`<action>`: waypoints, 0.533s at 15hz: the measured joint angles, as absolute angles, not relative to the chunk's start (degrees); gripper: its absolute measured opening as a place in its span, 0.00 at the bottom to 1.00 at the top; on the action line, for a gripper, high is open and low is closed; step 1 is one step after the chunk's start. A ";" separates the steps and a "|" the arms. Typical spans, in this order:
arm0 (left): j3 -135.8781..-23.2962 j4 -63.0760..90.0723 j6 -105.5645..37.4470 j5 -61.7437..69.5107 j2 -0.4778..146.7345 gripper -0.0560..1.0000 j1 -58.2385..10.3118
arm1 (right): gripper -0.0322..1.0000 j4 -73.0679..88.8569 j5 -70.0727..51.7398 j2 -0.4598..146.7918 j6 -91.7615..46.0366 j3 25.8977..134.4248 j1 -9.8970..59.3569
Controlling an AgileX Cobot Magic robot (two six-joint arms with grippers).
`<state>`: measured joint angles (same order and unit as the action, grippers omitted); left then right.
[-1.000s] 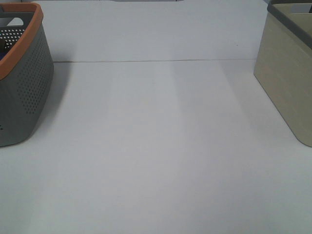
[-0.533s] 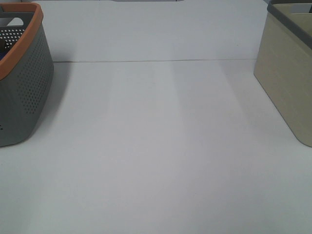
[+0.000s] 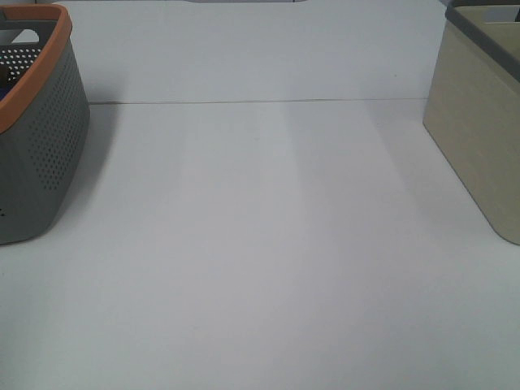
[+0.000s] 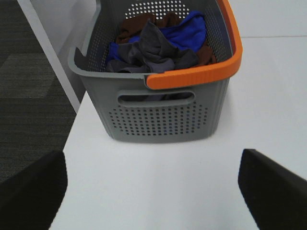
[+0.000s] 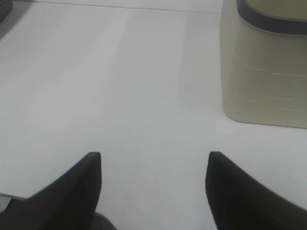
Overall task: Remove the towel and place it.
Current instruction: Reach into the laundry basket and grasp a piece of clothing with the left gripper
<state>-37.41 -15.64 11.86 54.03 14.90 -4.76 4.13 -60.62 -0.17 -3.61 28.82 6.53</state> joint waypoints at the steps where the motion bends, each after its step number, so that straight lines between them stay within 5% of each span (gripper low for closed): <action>1: -37.99 -17.13 14.15 52.08 17.07 0.91 -4.76 | 0.65 4.13 -60.62 -0.17 -3.61 28.82 6.53; 8: -45.15 -28.82 31.63 43.37 34.55 0.91 -4.76 | 0.65 4.13 -60.62 -0.17 -3.61 28.82 6.53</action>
